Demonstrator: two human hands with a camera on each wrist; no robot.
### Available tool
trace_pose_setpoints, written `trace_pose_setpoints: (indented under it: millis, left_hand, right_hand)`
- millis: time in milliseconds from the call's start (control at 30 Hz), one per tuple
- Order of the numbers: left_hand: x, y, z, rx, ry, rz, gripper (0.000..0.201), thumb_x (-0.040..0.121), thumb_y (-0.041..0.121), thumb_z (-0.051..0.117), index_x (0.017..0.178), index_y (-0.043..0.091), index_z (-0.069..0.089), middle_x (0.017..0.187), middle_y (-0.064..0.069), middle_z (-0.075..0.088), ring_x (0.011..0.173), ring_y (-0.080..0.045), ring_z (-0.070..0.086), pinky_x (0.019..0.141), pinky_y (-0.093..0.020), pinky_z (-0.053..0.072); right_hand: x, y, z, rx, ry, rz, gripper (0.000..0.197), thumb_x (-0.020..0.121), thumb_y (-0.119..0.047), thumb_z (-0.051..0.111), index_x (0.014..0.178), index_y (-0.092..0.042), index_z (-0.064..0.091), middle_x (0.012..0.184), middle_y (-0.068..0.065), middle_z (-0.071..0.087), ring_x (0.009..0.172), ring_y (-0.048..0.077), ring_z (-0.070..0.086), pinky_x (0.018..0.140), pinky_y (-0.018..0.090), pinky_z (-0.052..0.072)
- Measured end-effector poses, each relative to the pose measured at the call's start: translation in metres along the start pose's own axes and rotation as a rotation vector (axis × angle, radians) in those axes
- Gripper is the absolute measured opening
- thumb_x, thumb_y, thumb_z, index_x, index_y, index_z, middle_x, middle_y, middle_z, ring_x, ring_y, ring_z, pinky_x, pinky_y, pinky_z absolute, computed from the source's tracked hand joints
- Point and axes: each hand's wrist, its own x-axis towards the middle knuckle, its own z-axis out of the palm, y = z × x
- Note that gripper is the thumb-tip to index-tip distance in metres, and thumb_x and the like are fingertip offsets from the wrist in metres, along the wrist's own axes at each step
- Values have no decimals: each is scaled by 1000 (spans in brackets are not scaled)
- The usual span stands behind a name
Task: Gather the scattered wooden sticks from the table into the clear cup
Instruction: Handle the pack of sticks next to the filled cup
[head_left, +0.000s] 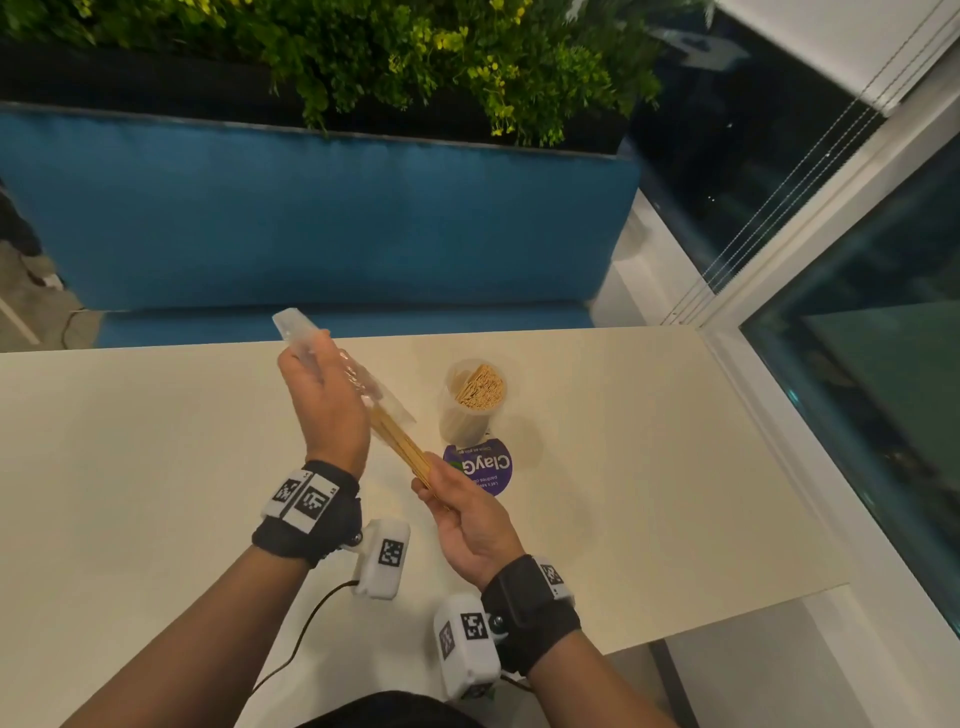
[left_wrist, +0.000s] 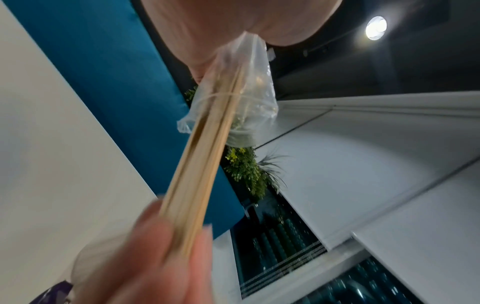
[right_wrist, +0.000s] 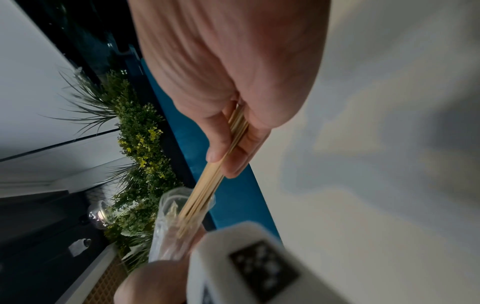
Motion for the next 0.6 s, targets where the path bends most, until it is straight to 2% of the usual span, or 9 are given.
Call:
trace_pose_setpoints:
  millis: [33, 100, 167, 200, 267, 367, 467, 533, 600]
  left_hand:
    - [8, -3, -3, 0, 28, -17, 33, 95, 63, 46, 105, 32, 47, 100, -27, 57, 89, -44, 60, 87, -60, 53]
    - [14, -12, -12, 4, 70, -57, 36, 96, 57, 44, 107, 22, 44, 87, -12, 56, 75, -29, 58, 75, -51, 53]
    - [12, -34, -23, 47, 82, -153, 35, 95, 49, 43, 111, 17, 42, 86, -3, 57, 68, -20, 55, 68, -45, 50]
    - [8, -50, -30, 112, 79, -219, 36, 94, 49, 44, 114, 19, 42, 94, -4, 60, 74, -21, 58, 72, -45, 52]
    - [-5, -85, -46, 336, 34, -332, 42, 93, 46, 49, 124, 18, 41, 118, -13, 62, 96, -31, 64, 88, -46, 53]
    - [-30, -134, -66, 658, -125, -404, 52, 98, 32, 58, 137, 3, 39, 141, -20, 45, 119, -38, 55, 101, -42, 44]
    - [-58, -166, -79, 1024, -310, -357, 55, 96, 36, 60, 137, 2, 41, 138, -21, 43, 122, -40, 52, 102, -51, 46]
    - [-70, -176, -84, 1227, -354, -307, 53, 95, 40, 60, 133, 5, 45, 131, -17, 47, 120, -37, 53, 96, -50, 48]
    - [-77, -178, -87, 1304, -339, -300, 55, 92, 42, 63, 131, 8, 46, 127, -15, 48, 118, -35, 51, 93, -48, 49]
  right_hand:
    - [1, 0, -7, -7, 15, -3, 27, 87, 2, 69, 113, 5, 71, 104, 16, 76, 94, 28, 68, 83, 27, 60]
    - [1, 2, -22, -24, 50, -8, 36, 81, 0, 73, 116, 7, 69, 102, 16, 76, 91, 27, 67, 79, 26, 59]
    - [0, 3, -41, -32, 86, -9, 44, 79, -2, 76, 120, 10, 67, 105, 18, 74, 88, 27, 67, 79, 26, 59]
    - [0, 3, -51, -35, 107, -9, 45, 80, -2, 76, 122, 11, 67, 108, 19, 73, 87, 26, 66, 80, 27, 59]
    - [-2, 5, -70, -40, 146, -9, 46, 83, -2, 75, 125, 13, 64, 111, 20, 72, 87, 26, 65, 83, 28, 58]
    - [-6, 5, -92, -48, 180, 2, 46, 85, 0, 74, 127, 15, 63, 112, 22, 71, 89, 27, 64, 84, 28, 59]
    - [-10, 2, -107, -57, 198, 8, 39, 89, 3, 70, 125, 14, 64, 111, 22, 72, 92, 29, 64, 82, 28, 60]
    - [-12, 0, -113, -55, 198, 11, 38, 90, 4, 69, 126, 15, 63, 112, 23, 71, 93, 30, 63, 80, 27, 61]
    - [-12, 0, -115, -57, 200, 16, 39, 90, 4, 68, 127, 15, 62, 112, 23, 71, 92, 29, 63, 79, 26, 61]
